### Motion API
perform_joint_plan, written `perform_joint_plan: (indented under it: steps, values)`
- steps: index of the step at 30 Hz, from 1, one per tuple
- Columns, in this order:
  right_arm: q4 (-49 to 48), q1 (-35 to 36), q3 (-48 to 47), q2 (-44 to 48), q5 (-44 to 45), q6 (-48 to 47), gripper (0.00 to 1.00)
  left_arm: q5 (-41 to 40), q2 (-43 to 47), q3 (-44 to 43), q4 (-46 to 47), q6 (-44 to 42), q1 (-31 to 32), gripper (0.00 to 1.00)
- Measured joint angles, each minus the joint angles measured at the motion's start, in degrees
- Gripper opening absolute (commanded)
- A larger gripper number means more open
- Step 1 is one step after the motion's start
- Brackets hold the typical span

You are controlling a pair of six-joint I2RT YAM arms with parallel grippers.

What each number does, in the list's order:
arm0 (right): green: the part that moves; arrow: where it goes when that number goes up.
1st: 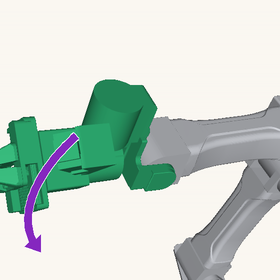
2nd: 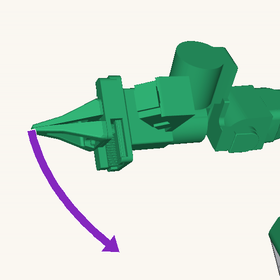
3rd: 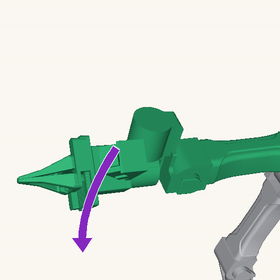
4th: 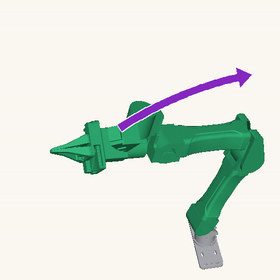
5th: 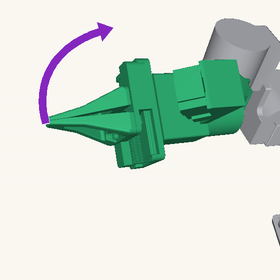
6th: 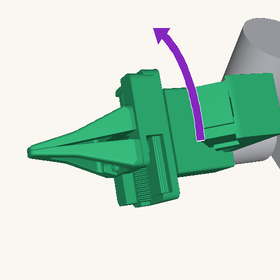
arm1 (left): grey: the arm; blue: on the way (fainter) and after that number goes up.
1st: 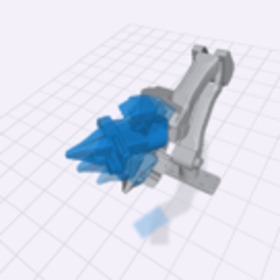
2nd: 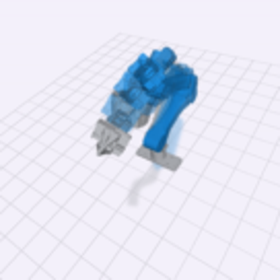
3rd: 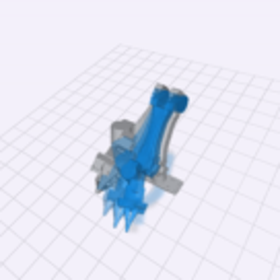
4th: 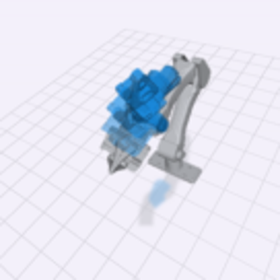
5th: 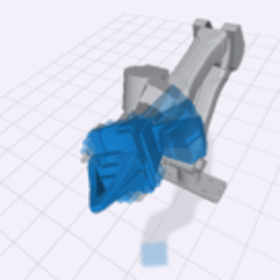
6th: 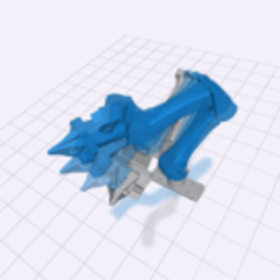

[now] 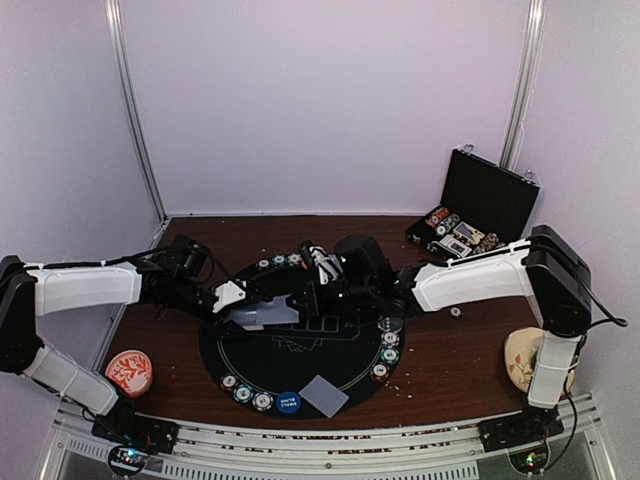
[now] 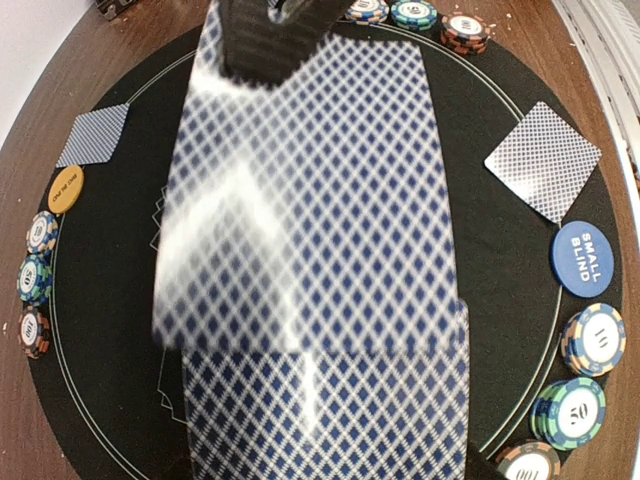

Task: Distribute texas hold em gaming equipment
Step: Pick up the poker card from the face-down deck piles, then distribute the poker card in the small blind area.

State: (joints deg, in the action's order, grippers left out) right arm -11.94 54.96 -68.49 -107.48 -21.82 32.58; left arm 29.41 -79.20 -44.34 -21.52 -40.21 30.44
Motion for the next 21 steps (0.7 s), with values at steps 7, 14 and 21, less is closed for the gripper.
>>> perform_joint_plan:
  steps: [7,14,21]
  values:
    - [-2.05,-0.39,13.79,12.44,4.22,2.58,0.00,-0.04,0.00,0.00,0.11,0.02,0.00,0.12]
    - [-8.85,5.57,30.93,25.70,17.90,9.79,0.00,-0.09,0.00,0.00,0.28,0.09,0.00,0.12]
    - [-16.61,17.25,40.70,27.69,34.25,16.46,0.00,-0.26,0.00,0.00,0.39,0.26,0.00,0.12]
